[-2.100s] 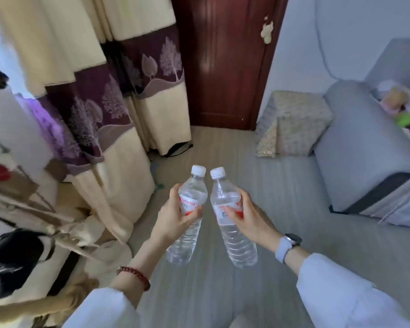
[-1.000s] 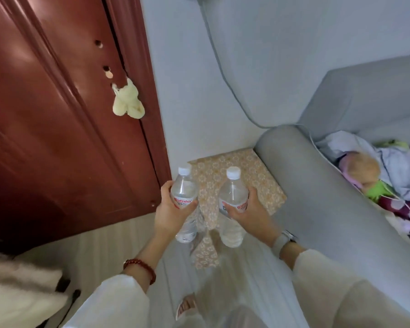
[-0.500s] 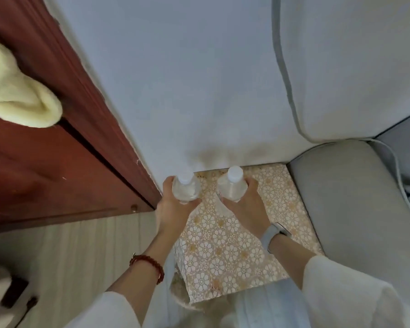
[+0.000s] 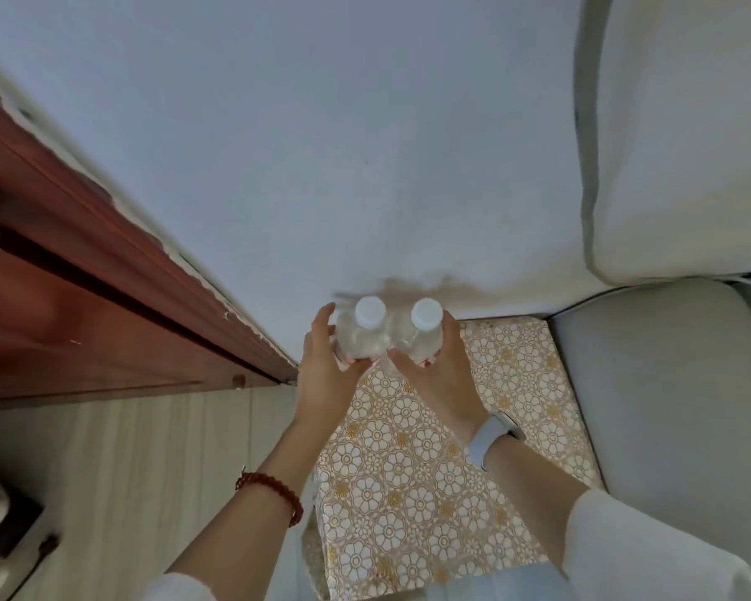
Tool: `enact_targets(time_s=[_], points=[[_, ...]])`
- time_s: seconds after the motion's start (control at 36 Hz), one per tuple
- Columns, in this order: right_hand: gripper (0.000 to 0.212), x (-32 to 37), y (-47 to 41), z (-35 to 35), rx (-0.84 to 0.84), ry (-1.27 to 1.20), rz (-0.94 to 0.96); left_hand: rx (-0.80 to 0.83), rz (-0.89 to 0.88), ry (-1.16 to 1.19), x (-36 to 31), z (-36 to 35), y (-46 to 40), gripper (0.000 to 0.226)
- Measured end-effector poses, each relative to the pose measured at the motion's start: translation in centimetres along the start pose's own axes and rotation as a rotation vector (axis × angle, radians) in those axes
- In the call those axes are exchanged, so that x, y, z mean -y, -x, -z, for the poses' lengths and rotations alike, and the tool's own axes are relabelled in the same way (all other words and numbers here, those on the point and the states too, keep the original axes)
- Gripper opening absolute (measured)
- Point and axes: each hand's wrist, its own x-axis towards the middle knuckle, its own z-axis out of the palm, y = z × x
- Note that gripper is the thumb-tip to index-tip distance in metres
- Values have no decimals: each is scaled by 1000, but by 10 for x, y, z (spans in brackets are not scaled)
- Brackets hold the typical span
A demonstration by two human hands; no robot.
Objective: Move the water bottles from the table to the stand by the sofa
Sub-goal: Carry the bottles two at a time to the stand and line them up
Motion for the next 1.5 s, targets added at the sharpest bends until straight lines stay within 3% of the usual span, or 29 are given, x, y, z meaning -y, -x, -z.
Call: enact_targets(time_s=[0.25, 0.5, 0.67, 0.83, 0.89, 0.94, 1.03, 1.11, 1.28, 1.5], points=[[66, 9, -1, -11, -31, -62, 38, 20, -8, 33, 10, 11, -7, 70], [83, 16, -12, -20, -22, -60, -6, -37, -18, 30, 9, 10, -14, 75], [67, 17, -13, -22, -63, -67, -65, -6, 3, -88, 5, 19, -13, 73], [89, 31, 3, -19, 24, 3, -118, 13, 34, -130, -8, 29, -2, 79], [86, 40, 19, -16, 22, 21, -172, -4, 62, -132, -14, 37, 12, 78], [70, 48, 38, -15, 40, 29, -228, -21, 89, -123, -19, 52, 32, 72], [44, 67, 74, -22, 209, 119, -283, -66, 130, -140, -22, 87, 72, 61], [14, 99, 115, -47, 412, 219, -185, -140, 170, -176, -18, 139, 123, 55], [27, 178, 248, -144, 729, 437, 172, -463, 251, -307, 12, 280, 282, 48], [22, 231, 572, -252, 1165, 459, 594, -1019, 498, -317, 78, 396, 640, 38]])
